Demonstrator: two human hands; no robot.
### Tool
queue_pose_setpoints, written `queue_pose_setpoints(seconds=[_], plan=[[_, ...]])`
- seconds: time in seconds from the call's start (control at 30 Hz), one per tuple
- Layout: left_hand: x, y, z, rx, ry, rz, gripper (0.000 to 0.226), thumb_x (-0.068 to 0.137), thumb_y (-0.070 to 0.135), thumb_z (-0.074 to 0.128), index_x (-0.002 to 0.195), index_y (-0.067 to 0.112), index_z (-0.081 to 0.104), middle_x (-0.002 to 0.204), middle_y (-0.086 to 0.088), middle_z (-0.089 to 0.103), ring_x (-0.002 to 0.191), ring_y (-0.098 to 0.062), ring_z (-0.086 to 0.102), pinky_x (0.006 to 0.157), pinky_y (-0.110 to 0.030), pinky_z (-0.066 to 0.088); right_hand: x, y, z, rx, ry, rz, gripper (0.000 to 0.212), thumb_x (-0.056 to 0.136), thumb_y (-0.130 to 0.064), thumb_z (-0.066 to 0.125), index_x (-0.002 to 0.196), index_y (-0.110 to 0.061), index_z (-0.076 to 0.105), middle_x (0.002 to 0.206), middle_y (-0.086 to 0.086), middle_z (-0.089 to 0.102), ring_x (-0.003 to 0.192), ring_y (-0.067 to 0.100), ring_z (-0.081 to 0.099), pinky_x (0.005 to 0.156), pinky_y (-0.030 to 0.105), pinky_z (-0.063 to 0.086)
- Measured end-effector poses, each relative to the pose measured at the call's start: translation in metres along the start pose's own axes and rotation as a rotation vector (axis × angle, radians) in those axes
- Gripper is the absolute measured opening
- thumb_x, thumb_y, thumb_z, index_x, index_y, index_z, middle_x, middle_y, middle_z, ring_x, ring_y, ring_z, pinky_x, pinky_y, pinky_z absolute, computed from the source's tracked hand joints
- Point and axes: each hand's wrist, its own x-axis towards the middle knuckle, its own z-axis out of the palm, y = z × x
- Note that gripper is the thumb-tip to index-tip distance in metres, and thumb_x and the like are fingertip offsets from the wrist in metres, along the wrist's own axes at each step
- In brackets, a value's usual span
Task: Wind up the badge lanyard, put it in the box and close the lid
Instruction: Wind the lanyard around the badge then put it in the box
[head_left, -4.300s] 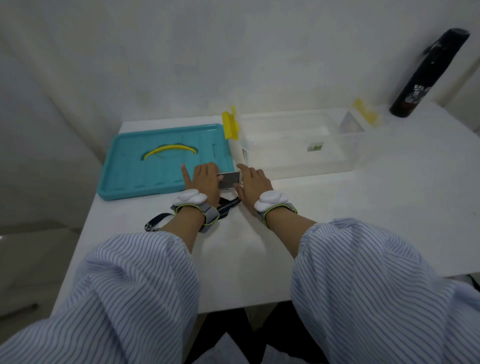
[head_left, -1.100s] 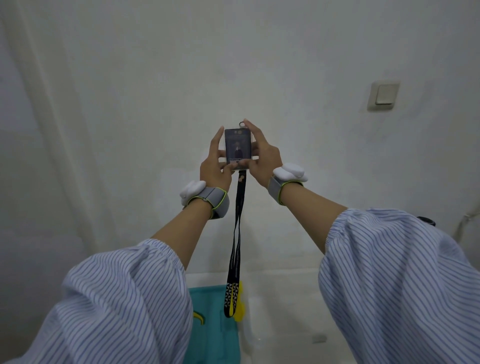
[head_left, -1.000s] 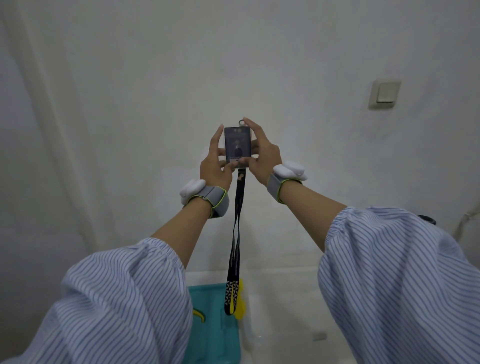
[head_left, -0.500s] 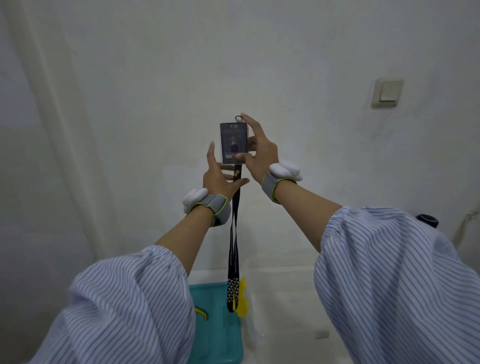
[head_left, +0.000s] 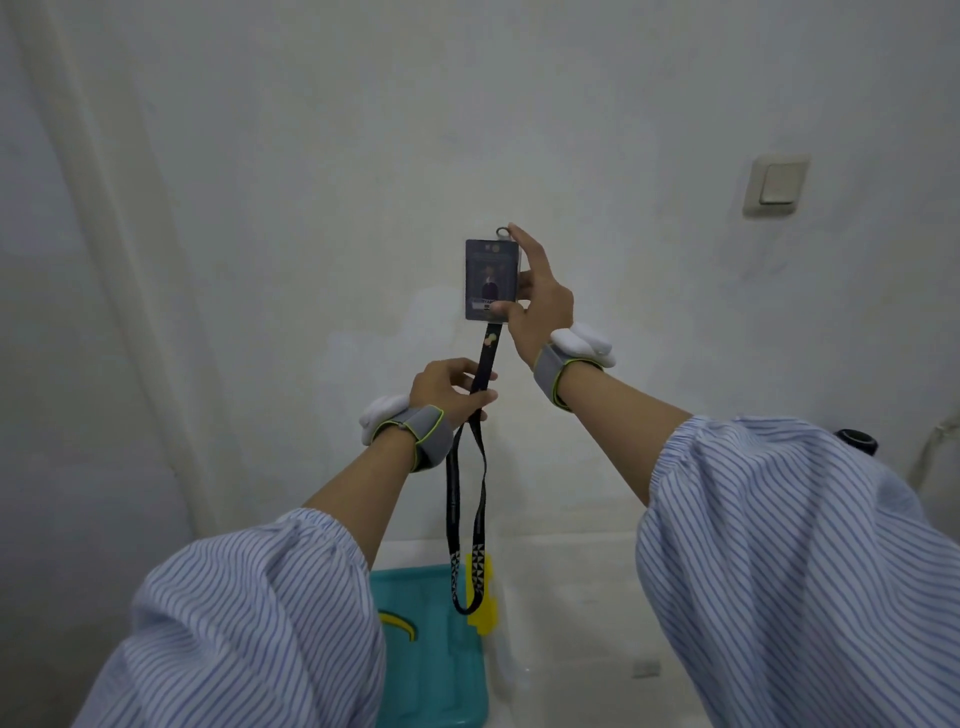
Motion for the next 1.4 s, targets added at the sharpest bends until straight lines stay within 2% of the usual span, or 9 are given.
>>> queue_pose_setpoints(seconds=[0.17,0.4,0.6,0.77,1.0,1.13,1.2,1.33,1.4], plan=[[0.002,0.004,-0.004,-0.033,0.045,0.031,0.012,0.078,0.019,0.074,0.089,0.02,0.069,0.064,0.003,0.065,0.043,-0.006,0.061,0.066,-0.027,0.056,0.006,-0.002,-0.005,-0.005,0.025,0.0,0.08,0.081,0.013,0.056,0.143,-0.033,0.036,0.095,0.005,0.063,0.083,0.018,0.059,0.056,-0.004,0.04],[0.003,0.019,-0.002,-0.182,0.144,0.046,0.013,0.075,0.024,0.077,0.069,0.025,0.066,0.055,0.0,0.063,0.05,-0.011,0.059,0.065,-0.026,0.053,0.009,-0.002,-0.014,-0.037,0.036,0.017,0.082,0.081,0.015,0.053,0.142,-0.037,0.035,0.099,0.007,0.064,0.081,0.017,0.058,0.056,-0.003,0.042],[0.007,0.029,-0.007,-0.318,0.182,0.096,0.012,0.072,0.02,0.079,0.079,0.02,0.07,0.049,0.005,0.061,0.049,-0.011,0.057,0.067,-0.031,0.054,0.001,0.006,-0.018,-0.05,0.017,0.057,0.082,0.082,0.015,0.052,0.14,-0.04,0.035,0.102,0.006,0.064,0.082,0.017,0.06,0.057,-0.002,0.044],[0.013,0.037,-0.01,-0.403,0.241,0.166,0.013,0.075,0.02,0.078,0.082,0.026,0.068,0.062,-0.002,0.064,0.058,-0.015,0.059,0.075,-0.038,0.053,-0.006,0.012,-0.019,-0.031,-0.011,0.096,0.078,0.083,0.01,0.054,0.14,-0.041,0.036,0.101,0.006,0.065,0.073,0.002,0.06,0.057,-0.001,0.044],[0.019,0.046,-0.007,-0.37,0.274,0.23,0.016,0.089,0.008,0.059,0.096,0.017,0.069,0.087,-0.003,0.069,0.088,-0.017,0.065,0.09,-0.032,0.052,-0.012,0.014,-0.017,0.034,-0.055,0.145,0.073,0.088,0.013,0.042,0.138,-0.04,0.041,0.103,0.018,0.063,0.067,0.009,0.059,0.054,0.003,0.047],[0.019,0.05,-0.007,-0.326,0.269,0.267,0.02,0.085,0.005,0.063,0.096,0.021,0.069,0.088,0.007,0.067,0.086,0.006,0.062,0.083,-0.011,0.046,-0.013,0.015,-0.017,0.064,-0.081,0.161,0.072,0.088,0.014,0.041,0.136,-0.041,0.042,0.102,0.02,0.064,0.071,0.014,0.062,0.059,0.007,0.052],[0.019,0.051,-0.006,-0.309,0.275,0.274,0.022,0.082,0.004,0.066,0.1,0.018,0.069,0.092,0.003,0.067,0.081,0.018,0.058,0.067,0.006,0.039,-0.014,0.015,-0.017,0.049,-0.084,0.16,0.071,0.089,0.013,0.041,0.136,-0.04,0.042,0.1,0.018,0.065,0.07,0.007,0.062,0.057,0.006,0.051],[0.018,0.052,-0.005,-0.325,0.308,0.283,0.027,0.077,-0.001,0.07,0.1,0.014,0.068,0.094,0.0,0.066,0.084,0.014,0.058,0.055,0.004,0.04,-0.016,0.015,-0.018,0.058,-0.089,0.143,0.069,0.088,0.013,0.042,0.135,-0.037,0.043,0.096,0.017,0.063,0.061,-0.003,0.063,0.053,0.004,0.046],[0.018,0.052,-0.005,-0.344,0.316,0.288,0.03,0.076,-0.001,0.071,0.1,0.015,0.067,0.095,0.002,0.067,0.09,0.009,0.059,0.058,-0.005,0.046,-0.016,0.016,-0.018,0.053,-0.087,0.131,0.07,0.086,0.011,0.047,0.134,-0.039,0.043,0.093,0.015,0.064,0.071,0.005,0.066,0.064,0.012,0.053]])
